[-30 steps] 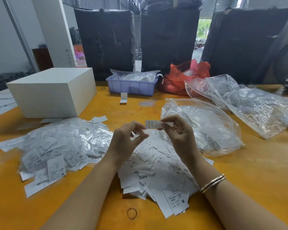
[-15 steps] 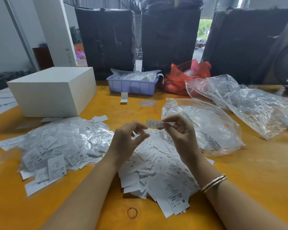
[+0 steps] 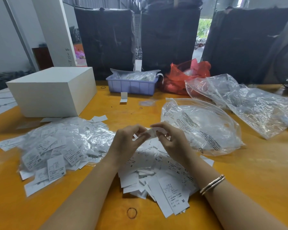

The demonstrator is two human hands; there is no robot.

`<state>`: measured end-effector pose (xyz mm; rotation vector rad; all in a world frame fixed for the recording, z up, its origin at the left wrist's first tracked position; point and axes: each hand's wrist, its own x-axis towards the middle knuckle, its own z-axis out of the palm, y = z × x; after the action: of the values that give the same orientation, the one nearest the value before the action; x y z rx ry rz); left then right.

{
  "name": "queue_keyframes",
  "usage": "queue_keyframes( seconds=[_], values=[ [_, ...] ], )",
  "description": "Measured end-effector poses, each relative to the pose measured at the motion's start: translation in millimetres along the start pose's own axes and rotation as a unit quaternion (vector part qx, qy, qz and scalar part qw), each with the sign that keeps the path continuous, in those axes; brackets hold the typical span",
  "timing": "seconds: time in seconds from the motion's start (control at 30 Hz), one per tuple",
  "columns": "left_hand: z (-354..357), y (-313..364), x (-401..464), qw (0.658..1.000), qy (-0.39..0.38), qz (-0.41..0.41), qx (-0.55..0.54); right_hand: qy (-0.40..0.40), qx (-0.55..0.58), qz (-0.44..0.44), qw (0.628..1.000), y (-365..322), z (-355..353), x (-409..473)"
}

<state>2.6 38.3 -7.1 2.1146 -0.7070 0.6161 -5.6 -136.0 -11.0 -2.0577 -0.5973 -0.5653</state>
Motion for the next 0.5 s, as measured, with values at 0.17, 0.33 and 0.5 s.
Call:
queue_keyframes(
  seconds=[0.17,0.33,0.5],
  values=[
    [1.3,-1.2,0.2,0.997,-0.012,-0.053,-0.061,-0.031,-0.033,-0.004,0.999,-2.4,2.3,0.0],
    [0.0,-0.7,1.0,0.992,-0.021,-0.08,-0.093,-0.011,-0.106,-0.057,0.993,-3.9,-5.0,1.1],
    [2.7,0.0,1.1,0.987,-0.029,-0.102,-0.117,-0.02,-0.138,-0.069,0.988,-7.6,7.1,-1.1]
  ],
)
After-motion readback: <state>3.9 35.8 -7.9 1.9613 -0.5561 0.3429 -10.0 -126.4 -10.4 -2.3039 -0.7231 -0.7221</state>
